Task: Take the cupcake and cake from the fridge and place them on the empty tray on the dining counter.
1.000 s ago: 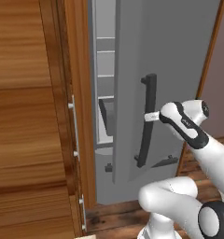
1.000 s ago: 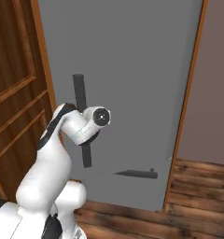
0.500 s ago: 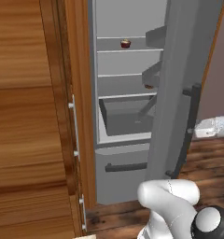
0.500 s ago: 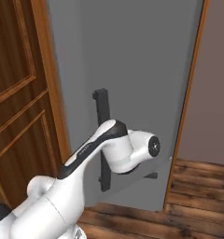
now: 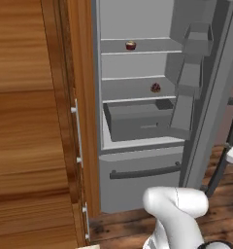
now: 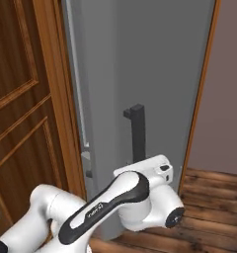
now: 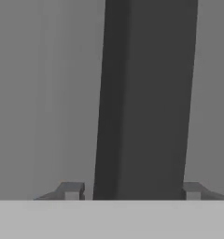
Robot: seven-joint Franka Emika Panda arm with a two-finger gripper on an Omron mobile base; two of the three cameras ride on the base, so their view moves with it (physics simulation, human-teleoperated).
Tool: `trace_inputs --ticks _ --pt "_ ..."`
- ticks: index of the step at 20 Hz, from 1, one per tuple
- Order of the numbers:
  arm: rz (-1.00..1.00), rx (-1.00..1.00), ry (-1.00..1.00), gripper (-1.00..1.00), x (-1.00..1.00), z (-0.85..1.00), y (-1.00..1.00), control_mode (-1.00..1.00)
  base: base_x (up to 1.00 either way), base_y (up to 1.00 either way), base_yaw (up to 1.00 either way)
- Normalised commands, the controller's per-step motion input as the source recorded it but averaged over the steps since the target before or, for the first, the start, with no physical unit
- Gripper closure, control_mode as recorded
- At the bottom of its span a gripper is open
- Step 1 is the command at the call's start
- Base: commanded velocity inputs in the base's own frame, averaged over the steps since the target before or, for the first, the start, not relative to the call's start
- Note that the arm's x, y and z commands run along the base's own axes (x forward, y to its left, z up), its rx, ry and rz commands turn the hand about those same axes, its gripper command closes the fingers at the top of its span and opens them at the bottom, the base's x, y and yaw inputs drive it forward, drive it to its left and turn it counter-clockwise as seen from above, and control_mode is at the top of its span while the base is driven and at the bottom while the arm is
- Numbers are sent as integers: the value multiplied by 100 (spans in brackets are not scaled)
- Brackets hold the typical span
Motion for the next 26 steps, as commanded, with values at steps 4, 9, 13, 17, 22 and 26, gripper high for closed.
trace_inputs --ticks 4,9,13,17,22,26 --pt "-71 0 -27 -100 -82 40 20 -100 0 0 0" --pt "-66 2 -16 -100 -77 64 -19 -100 0 0 0" --pt "-26 12 -9 -100 -100 100 -71 -100 0 0 0" --pt "2 0 -28 -100 -100 89 11 -100 0 0 0" --pt "18 -17 -7 -100 -35 59 92 -100 0 0 0" --pt "21 -32 0 -100 -1 70 100 -100 0 0 0"
